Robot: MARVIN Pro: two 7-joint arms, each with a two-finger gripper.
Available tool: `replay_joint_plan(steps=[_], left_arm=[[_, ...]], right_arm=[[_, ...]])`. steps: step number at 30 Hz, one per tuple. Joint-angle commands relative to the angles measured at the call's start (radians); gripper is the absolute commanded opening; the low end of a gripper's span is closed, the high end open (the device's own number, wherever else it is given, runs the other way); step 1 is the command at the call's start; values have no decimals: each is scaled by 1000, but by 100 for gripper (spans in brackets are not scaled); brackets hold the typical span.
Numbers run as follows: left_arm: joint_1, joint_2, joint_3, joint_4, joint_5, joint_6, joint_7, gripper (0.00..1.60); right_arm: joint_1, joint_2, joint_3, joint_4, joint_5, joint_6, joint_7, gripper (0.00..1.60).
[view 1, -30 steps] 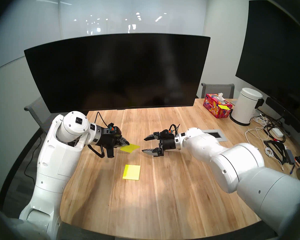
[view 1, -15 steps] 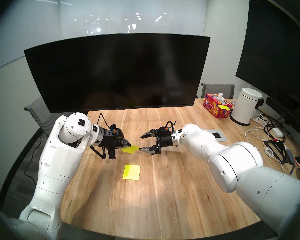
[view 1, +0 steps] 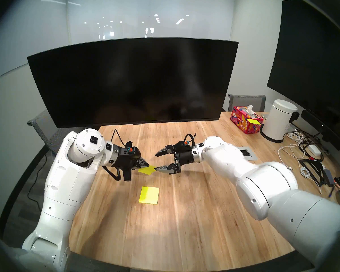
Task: Peel one sticky note off the pad and stick it onto the monitor, then press it flat
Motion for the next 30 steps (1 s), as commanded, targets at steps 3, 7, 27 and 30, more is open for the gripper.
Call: replay_joint_plan(steps=[3,7,27,30], left_arm=[[-16,-7,-5,-11,-4,9,3,0],[-18,-8,-5,-11,-2,15,5,0],[-31,-13,-3,-8,-8,33,7,0],[-35,-18,-2,-12,-11,44,4,0]], right_arm=[[-56,48,-47,-161,85,90,33,160],[-84,76,-84,-233,124,134,33,160],[-157,141,-112,-407,151,232,33,160],[-159,142,-113,-410,149,235,33,160]])
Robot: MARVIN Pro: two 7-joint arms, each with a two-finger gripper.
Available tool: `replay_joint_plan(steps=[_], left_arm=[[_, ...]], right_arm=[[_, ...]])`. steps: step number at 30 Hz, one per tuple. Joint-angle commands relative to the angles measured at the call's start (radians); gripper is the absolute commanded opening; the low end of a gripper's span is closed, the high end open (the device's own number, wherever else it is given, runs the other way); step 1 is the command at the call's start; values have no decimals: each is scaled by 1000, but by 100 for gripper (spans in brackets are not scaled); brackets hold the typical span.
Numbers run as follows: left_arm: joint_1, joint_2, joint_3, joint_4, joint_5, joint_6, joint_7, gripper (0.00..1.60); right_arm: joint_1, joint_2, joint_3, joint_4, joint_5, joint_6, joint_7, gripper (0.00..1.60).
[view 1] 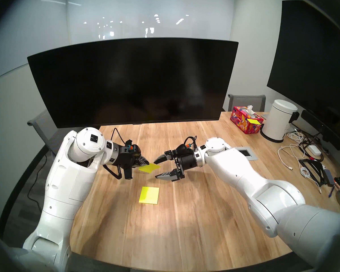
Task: Peel one sticky note off the pad and stick it onto the monitor, then press it flat
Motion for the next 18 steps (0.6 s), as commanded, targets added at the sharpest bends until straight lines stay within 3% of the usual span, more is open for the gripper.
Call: replay_joint_plan(steps=[1,8,14,16,17,18], left_arm=[[-24,-10,0,-15,-9,15,-9,0],[-28,-18,1,-20,-13,34,-15,0],[-28,-23,0,-23,-11,43,-18,0],[-28,-24,0,-23,-11,44,-19,0],[-28,-25,0,-23,-11,44,-19,0],[-29,-25,-1,-23,-11,44,-19,0]], right_arm=[[6,4,3,-33,11,7,-1,160],[2,5,1,-37,8,10,-1,160],[1,5,1,-38,7,9,-1,122],[0,5,1,-37,7,9,-1,105],[0,5,1,-37,7,9,-1,81],[0,5,1,-37,6,9,-1,78]])
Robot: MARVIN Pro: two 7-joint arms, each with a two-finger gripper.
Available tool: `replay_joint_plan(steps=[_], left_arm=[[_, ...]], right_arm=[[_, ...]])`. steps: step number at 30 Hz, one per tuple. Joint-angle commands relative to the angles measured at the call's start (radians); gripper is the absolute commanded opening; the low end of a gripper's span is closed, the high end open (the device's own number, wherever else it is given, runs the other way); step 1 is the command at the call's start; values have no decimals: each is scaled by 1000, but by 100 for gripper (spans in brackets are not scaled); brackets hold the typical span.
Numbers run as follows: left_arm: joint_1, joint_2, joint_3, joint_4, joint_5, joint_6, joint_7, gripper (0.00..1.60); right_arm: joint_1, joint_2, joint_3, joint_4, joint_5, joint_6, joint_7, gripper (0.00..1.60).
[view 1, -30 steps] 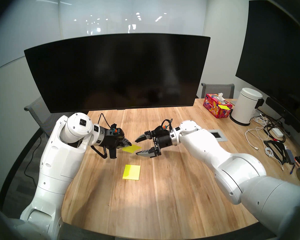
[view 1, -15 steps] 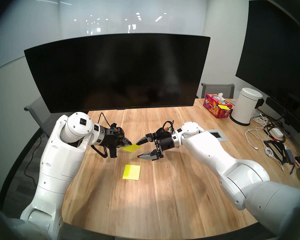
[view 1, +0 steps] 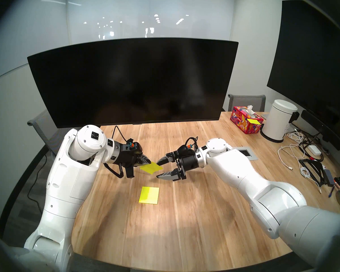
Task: Peel one sticky note off the pad and stick it onto the monitor, then press it flat
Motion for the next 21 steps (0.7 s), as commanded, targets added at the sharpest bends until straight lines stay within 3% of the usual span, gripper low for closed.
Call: replay_joint_plan(steps=[1,5,13,15,16,21], left_arm=[[-16,-10,-1,-17,-5,2,4,0],[-18,-12,-2,-20,-5,2,4,0],[-26,-16,-9,-20,-11,12,2,0],[-27,-16,-10,-22,-12,15,1,0],[-27,-16,-11,-22,-13,16,1,0],[-28,-17,-16,-25,-17,24,1,0]], right_arm=[[8,-6,1,-16,8,-7,-1,75],[8,-6,2,-14,8,-7,-1,59],[9,-6,1,-12,6,-5,-1,43],[6,-5,1,-18,3,-1,-1,28],[6,-4,0,-19,2,-3,-1,0],[-2,4,3,-36,-2,1,-7,0]])
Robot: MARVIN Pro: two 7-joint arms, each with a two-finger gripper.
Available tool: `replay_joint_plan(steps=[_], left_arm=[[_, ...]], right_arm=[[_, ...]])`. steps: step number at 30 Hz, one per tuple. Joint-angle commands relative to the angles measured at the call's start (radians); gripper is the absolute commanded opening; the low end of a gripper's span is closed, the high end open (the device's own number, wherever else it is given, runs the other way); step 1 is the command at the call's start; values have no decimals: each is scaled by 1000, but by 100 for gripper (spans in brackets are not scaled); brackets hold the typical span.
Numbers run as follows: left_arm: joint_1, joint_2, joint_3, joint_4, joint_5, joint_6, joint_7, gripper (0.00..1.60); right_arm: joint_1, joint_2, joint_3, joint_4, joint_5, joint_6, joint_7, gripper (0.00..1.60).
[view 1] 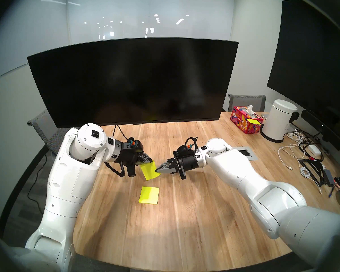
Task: Peel one sticky note off the pad and stick it onto the monitor, then press it flat
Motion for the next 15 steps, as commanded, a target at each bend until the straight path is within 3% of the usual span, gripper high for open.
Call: replay_joint_plan(steps=[1,5,6,7,8,15], left_arm=[[-20,-6,-13,-20,-11,6,0,0],[-23,-6,-15,-19,-17,11,-6,0],[-22,-7,-15,-20,-17,12,-6,26],[-22,-7,-16,-20,-18,13,-7,108],[-21,-8,-17,-21,-17,17,-6,160],[-17,-10,-23,-24,-18,26,-3,160]], right_arm=[[-2,8,4,-33,0,7,-9,0],[-3,10,8,-32,-1,9,-13,0],[-4,11,9,-33,-1,9,-14,0],[-5,11,10,-34,-1,10,-15,0],[-7,12,11,-36,-1,11,-17,0],[-16,16,15,-50,-3,16,-28,0]])
